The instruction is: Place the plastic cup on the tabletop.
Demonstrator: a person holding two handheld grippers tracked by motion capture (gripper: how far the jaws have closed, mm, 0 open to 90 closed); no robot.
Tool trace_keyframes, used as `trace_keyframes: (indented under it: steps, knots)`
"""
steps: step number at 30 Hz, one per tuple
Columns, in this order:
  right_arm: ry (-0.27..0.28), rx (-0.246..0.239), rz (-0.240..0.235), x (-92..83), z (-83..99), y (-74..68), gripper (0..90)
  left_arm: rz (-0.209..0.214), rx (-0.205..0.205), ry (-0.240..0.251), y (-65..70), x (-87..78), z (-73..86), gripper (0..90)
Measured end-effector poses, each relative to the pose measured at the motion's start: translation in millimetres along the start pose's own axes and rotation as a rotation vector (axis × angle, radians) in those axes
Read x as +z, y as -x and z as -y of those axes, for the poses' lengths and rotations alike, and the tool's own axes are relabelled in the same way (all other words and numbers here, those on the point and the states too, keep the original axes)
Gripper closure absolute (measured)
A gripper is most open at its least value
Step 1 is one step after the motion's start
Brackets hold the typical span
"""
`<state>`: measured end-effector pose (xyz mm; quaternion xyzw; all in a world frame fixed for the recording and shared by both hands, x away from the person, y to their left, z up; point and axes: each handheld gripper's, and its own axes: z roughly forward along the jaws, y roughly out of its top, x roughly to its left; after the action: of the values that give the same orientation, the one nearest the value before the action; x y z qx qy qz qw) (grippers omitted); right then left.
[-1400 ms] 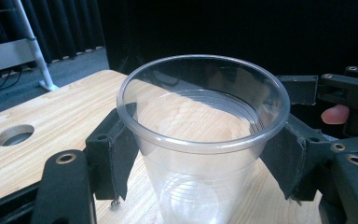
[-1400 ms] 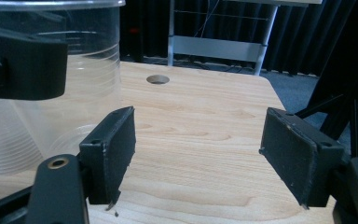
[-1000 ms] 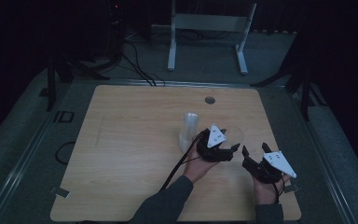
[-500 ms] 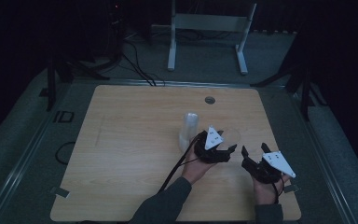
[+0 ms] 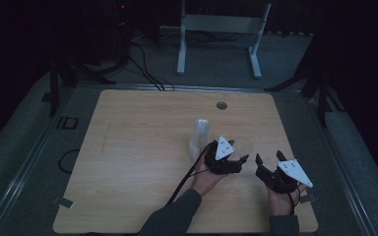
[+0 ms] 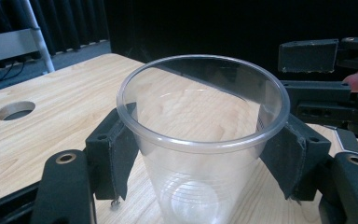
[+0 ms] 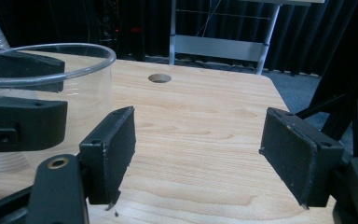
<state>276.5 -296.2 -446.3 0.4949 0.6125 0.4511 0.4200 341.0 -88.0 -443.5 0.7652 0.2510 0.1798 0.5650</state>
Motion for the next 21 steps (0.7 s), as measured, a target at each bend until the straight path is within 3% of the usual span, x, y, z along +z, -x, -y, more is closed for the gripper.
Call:
trace_keyframes:
  steps: [21]
  knots:
    - [0.001, -0.002, 0.004, -0.2, 0.5, 1.0, 26.0, -0.005, -0.007, -0.001, -1.4, 2.1, 11.6, 31.1]
